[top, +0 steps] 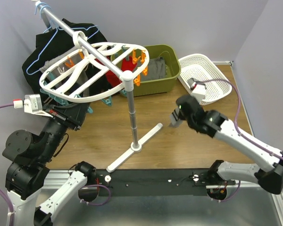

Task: Remove the socks clipped to the hanger

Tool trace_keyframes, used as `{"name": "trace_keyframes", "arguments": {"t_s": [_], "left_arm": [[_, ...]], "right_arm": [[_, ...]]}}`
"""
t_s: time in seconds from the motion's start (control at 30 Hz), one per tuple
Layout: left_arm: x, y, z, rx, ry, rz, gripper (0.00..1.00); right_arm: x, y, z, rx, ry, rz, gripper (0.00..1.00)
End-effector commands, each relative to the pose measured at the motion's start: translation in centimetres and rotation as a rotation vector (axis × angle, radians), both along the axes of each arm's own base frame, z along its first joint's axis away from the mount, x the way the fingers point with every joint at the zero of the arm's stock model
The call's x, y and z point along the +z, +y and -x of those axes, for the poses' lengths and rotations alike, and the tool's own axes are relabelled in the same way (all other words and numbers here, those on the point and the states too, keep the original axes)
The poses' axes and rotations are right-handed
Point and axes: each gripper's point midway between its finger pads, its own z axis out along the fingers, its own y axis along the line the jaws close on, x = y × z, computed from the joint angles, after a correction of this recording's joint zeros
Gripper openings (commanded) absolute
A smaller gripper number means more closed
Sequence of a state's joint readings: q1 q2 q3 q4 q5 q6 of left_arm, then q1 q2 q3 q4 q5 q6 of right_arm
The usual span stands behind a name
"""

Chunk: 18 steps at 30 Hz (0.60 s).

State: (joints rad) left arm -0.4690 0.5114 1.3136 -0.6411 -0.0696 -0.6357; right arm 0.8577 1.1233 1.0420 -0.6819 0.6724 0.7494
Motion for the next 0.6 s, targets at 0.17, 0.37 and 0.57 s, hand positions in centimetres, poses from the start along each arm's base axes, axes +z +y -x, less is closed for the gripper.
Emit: {"name": "trace_keyframes", "arguments": {"t_s": [0.17,0.37,0.57], "left_arm": [[1.9,-3.3,2.5,-0.232,-0.094,0.009,0.00],[1.8,-4.5,2.4,-0.290,-0.090,0.009,0.00],[1.4,-4.7,1.9,-0.286,-0.078,0.006,0.00]], "right_arm": [[4.8,-9.4,-15.4,-0.104,0.029,0.140,0.01],[6.9,-15.9,-21.5,-0.242,0.049,0.176,0.01],[2.2,-18.4,-24.2,-0.278,0.183,0.246,0.11]]}}
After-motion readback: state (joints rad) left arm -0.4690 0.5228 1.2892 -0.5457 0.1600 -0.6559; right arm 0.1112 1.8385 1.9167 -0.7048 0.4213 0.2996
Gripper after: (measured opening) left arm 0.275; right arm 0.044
